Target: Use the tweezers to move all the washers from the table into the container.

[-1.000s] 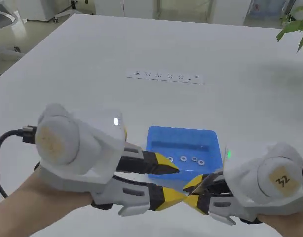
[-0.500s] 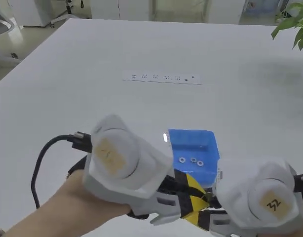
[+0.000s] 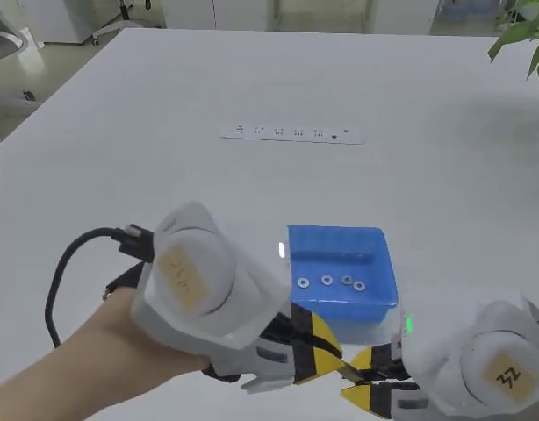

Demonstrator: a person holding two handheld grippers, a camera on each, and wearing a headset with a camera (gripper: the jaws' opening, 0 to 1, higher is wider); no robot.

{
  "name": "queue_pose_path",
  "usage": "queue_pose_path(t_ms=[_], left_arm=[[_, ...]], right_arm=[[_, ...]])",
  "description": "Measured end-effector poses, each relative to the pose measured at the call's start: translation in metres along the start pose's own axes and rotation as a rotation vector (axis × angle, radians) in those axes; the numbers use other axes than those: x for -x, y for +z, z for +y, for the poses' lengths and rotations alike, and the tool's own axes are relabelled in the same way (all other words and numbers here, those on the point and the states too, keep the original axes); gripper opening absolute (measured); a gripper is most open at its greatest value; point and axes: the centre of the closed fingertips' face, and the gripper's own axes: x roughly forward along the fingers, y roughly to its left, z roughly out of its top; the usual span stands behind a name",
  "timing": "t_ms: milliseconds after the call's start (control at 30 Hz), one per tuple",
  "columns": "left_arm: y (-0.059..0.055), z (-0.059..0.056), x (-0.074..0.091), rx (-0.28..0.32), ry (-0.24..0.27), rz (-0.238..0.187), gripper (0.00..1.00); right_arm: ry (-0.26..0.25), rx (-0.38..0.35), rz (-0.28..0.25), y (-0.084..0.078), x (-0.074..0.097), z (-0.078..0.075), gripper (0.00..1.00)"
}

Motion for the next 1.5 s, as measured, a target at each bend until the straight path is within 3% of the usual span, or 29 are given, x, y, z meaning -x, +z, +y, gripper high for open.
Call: queue_pose_path(t_ms=[100, 167, 300, 400, 500, 600, 767, 1067, 1233, 1500], left_arm=[[-0.006, -0.001, -0.003, -0.063, 0.007, 0.024, 0.0], [-0.008, -0.001, -0.003, -0.063, 0.025, 0.032, 0.0], [-0.021, 0.005, 0.0, -0.052, 0.063, 0.083, 0.14], [-0.026, 0.004, 0.004, -0.046, 0.054, 0.089, 0.07], [-0.026, 0.003, 0.004, -0.036, 0.049, 0.092, 0.07], [-0.029, 0.0, 0.001, -0.06, 0.039, 0.126, 0.0], [-0.031, 0.0, -0.002, -0.062, 0.037, 0.143, 0.0], [-0.037, 0.0, -0.01, -0.125, 0.039, 0.189, 0.0], [-0.05, 0.005, -0.011, -0.127, 0.043, 0.228, 0.0], [-0.073, 0.011, -0.012, -0.072, 0.037, 0.275, 0.0]], right_arm=[[0.0, 0.015, 0.016, -0.003, -0.001, 0.0, 0.02], [0.0, 0.013, 0.019, -0.005, -0.001, 0.0, 0.02], [-0.001, 0.002, 0.042, -0.012, -0.004, 0.0, 0.02], [0.003, -0.006, 0.043, -0.014, -0.005, 0.002, 0.02], [0.007, -0.005, 0.052, -0.016, -0.005, 0.004, 0.02], [0.006, 0.0, 0.061, -0.017, -0.006, 0.003, 0.02], [0.004, 0.013, 0.084, -0.022, -0.009, 0.003, 0.03], [0.024, -0.088, 0.055, -0.029, -0.015, 0.001, 0.08], [0.025, -0.145, 0.024, -0.028, -0.013, 0.001, 0.09], [-0.063, -0.292, -0.022, -0.04, 0.009, 0.003, 0.15]])
